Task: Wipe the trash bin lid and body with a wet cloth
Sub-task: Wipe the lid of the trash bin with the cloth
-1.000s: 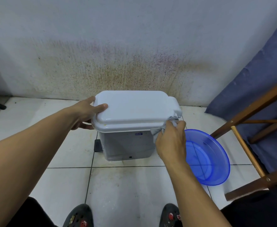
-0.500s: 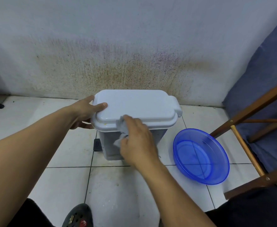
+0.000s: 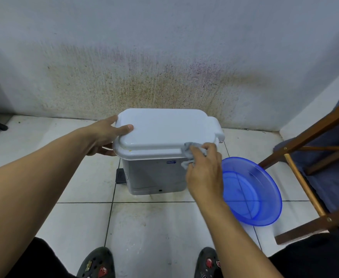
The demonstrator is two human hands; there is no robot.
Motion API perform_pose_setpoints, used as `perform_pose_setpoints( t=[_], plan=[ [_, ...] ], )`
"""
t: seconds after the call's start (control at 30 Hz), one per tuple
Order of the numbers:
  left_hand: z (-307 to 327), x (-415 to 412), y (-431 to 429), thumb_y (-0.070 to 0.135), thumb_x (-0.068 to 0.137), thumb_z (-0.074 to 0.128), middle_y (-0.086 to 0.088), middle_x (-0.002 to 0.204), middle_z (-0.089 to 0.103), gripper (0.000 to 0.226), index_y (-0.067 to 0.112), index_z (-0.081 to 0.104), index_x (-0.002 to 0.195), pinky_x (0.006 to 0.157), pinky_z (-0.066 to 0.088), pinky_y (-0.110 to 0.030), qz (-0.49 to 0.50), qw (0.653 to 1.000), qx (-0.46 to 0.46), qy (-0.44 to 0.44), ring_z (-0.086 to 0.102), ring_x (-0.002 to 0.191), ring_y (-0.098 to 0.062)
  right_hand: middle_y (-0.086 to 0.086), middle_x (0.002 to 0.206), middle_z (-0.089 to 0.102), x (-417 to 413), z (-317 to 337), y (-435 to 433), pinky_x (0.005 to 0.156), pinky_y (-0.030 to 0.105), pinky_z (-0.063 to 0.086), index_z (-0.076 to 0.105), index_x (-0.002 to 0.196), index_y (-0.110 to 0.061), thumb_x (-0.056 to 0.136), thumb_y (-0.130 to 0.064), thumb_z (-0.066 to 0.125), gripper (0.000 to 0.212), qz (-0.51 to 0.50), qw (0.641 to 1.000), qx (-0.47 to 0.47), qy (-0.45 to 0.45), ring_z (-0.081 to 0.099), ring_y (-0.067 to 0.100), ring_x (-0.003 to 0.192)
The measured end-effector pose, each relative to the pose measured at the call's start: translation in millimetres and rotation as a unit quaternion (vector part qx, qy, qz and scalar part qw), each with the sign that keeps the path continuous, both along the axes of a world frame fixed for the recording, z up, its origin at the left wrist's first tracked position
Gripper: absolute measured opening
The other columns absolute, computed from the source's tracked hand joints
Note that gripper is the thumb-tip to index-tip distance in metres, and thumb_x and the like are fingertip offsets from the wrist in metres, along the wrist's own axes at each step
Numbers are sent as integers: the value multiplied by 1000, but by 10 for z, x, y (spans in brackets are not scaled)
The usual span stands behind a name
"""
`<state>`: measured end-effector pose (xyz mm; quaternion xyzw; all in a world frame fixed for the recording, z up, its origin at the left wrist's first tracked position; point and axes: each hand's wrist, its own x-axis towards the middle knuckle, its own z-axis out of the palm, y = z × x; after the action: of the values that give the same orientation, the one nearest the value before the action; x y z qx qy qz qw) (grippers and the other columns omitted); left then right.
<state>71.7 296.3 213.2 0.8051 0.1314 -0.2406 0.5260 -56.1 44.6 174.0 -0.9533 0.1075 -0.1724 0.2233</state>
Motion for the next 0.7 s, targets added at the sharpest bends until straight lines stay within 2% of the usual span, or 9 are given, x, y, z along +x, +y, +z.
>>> perform_pose_setpoints(
  t=[0.03,0.07,0.17,0.2,0.27,0.33,0.47,0.6,0.7],
  plan=[
    [-6,2,-3,47,96,72,-2,116,72,83,38,26,164,68,59,-37,-3,1000,1,-1,72,87,-25,-3,128,43,6,-7,110,66,21,45,60,126,-26,91,-9,53,39,10,1000,23,5,35,0,98],
    [-14,5,-4,47,96,71,-2,116,72,82,38,26,164,68,59,-37,-3,1000,0,-1,71,86,-25,-3,126,44,19,-5,216,66,18,47,61,122,-25,91,-8,53,36,29,999,43,3,37,-1,98],
    [-51,20,5,47,97,70,-3,117,72,78,39,28,162,70,59,-38,-4,1000,-7,-2,71,86,-26,0,123,42,65,24,536,72,41,56,63,115,-22,88,-2,60,34,111,993,40,2,43,21,108],
    [-53,23,7,47,97,70,-3,119,72,78,39,28,162,70,59,-38,-6,1000,-11,-2,71,87,-26,2,124,41,74,52,650,73,43,55,62,117,-22,89,-4,60,34,130,991,18,9,43,26,109],
    [-51,18,20,48,97,70,-3,123,73,76,41,30,161,69,60,-37,-11,1000,-18,2,73,87,-27,7,127,40,80,98,897,71,38,50,58,126,-20,92,-7,60,36,166,985,-34,13,41,30,109],
    [-45,12,28,48,97,70,-4,125,72,71,41,35,158,68,60,-36,-15,1000,-26,5,74,87,-26,10,130,39,93,114,1088,66,33,37,56,131,-16,93,-8,59,39,192,979,-71,12,41,31,108],
    [-25,0,73,47,97,70,-1,124,73,45,41,54,139,66,61,-34,-34,999,-41,7,75,93,-24,10,122,43,142,107,1090,59,32,30,60,126,-17,87,-10,65,39,203,974,-103,4,44,31,99],
    [-54,29,95,46,96,72,-2,124,72,45,45,56,138,73,61,-37,-28,998,-51,7,71,91,-23,7,110,48,173,87,703,53,32,33,69,108,-23,79,-11,72,31,178,980,-93,1,49,31,88],
    [-72,56,106,46,96,71,-2,125,72,47,46,55,140,75,61,-38,-34,998,-54,12,70,92,-24,5,107,50,183,17,259,52,35,44,72,103,-25,76,-14,71,29,127,989,-69,-14,51,31,88]
  ],
)
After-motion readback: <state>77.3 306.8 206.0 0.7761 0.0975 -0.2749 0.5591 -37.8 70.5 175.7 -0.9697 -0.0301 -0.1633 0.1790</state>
